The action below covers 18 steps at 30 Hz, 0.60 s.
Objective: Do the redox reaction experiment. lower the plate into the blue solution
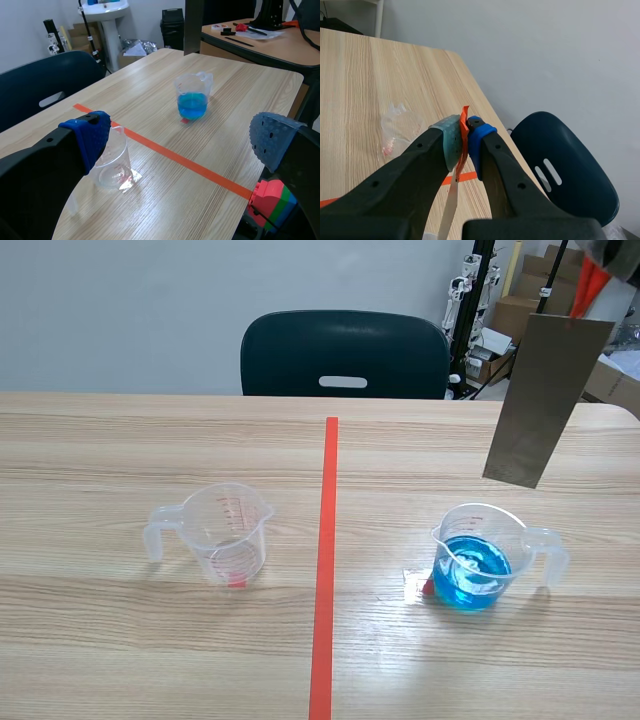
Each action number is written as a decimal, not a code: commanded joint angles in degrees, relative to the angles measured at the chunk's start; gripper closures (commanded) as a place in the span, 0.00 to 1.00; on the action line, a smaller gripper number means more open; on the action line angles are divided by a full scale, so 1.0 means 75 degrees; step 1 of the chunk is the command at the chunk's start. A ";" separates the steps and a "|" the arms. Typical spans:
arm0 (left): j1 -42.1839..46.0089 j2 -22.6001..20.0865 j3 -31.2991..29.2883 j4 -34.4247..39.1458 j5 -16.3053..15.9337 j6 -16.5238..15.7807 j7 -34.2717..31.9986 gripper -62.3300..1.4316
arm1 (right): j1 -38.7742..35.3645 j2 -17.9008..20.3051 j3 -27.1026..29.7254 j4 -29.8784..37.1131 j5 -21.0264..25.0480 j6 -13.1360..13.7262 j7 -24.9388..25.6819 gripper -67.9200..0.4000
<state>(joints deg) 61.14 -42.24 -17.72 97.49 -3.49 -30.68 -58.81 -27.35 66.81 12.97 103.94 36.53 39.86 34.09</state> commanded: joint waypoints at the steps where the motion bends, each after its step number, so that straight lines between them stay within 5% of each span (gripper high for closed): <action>1: 0.0000 0.0035 0.0015 0.0096 -0.0073 -0.0017 -0.0131 0.06 | 0.0093 0.0020 -0.0055 -0.0055 0.0085 -0.0093 0.0184 0.99; 18: -0.0006 0.0038 0.0015 0.0096 -0.0047 -0.0020 -0.0169 0.06 | 0.0111 -0.0443 -0.0204 -0.0169 -0.0525 -0.0207 0.0370 0.99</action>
<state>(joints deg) 61.25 -42.24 -17.76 97.49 -3.11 -30.70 -59.00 -27.33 63.24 11.49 102.63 32.08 38.54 35.97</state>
